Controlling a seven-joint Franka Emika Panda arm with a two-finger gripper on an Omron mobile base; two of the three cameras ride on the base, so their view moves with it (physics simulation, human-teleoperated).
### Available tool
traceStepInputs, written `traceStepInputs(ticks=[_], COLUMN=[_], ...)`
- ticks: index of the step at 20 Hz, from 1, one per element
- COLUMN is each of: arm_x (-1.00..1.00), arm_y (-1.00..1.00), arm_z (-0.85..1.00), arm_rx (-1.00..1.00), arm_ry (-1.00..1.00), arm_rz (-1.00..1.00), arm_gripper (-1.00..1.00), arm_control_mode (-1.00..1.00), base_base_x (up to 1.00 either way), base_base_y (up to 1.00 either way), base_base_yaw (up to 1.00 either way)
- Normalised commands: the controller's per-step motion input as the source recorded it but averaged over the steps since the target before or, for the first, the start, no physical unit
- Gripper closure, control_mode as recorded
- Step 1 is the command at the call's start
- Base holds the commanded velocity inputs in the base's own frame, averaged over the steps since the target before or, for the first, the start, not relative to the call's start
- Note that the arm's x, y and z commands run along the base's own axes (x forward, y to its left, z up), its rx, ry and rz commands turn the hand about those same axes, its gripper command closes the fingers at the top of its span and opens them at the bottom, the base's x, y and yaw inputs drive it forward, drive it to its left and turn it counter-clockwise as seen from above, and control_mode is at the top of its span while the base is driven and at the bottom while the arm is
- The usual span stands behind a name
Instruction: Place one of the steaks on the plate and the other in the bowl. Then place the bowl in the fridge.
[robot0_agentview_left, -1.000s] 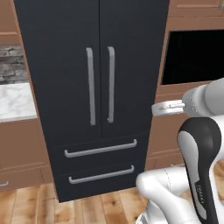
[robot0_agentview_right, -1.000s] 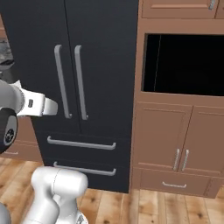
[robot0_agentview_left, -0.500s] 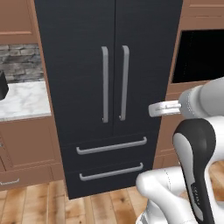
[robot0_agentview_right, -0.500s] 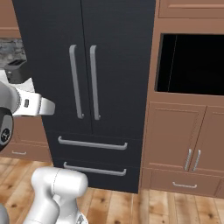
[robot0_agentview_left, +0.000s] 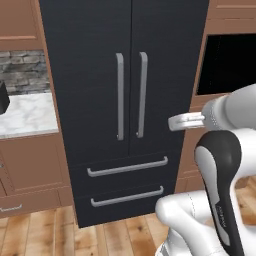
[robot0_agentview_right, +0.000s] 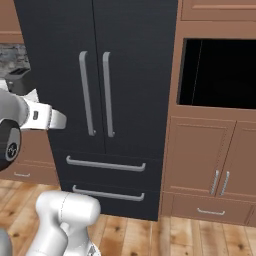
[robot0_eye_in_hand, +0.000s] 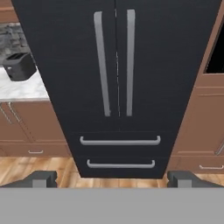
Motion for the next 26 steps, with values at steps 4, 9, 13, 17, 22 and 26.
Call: traceStepInputs(ticks=[4,9,13,17,22,26], arm_x=[1.0,0.96,0.97,0.96,0.92,0.93], arm_y=[-0.3,-0.23,0.0,0.0,0.0,0.0], arm_z=[-0.14,-0.22,-0.29,-0.21,-0.01,-0.03], arm_rx=[0.0,0.0,0.0,0.0,0.0,0.0], arm_ry=[0.0,-0.06,-0.11,-0.05,0.06,0.03], arm_rz=[0.0,0.0,0.0,-0.01,-0.04,-0.01], arm_gripper=[-1.0,-1.0,-1.0,-1.0,-1.0,-1.0], arm_control_mode=[-1.0,-1.0,-1.0,-1.0,-1.0,-1.0], base_base_x=[0.0,0.0,0.0,0.0,0.0,0.0], base_base_y=[0.0,0.0,0.0,0.0,0.0,0.0], base_base_yaw=[0.0,0.0,0.0,0.0,0.0,0.0])
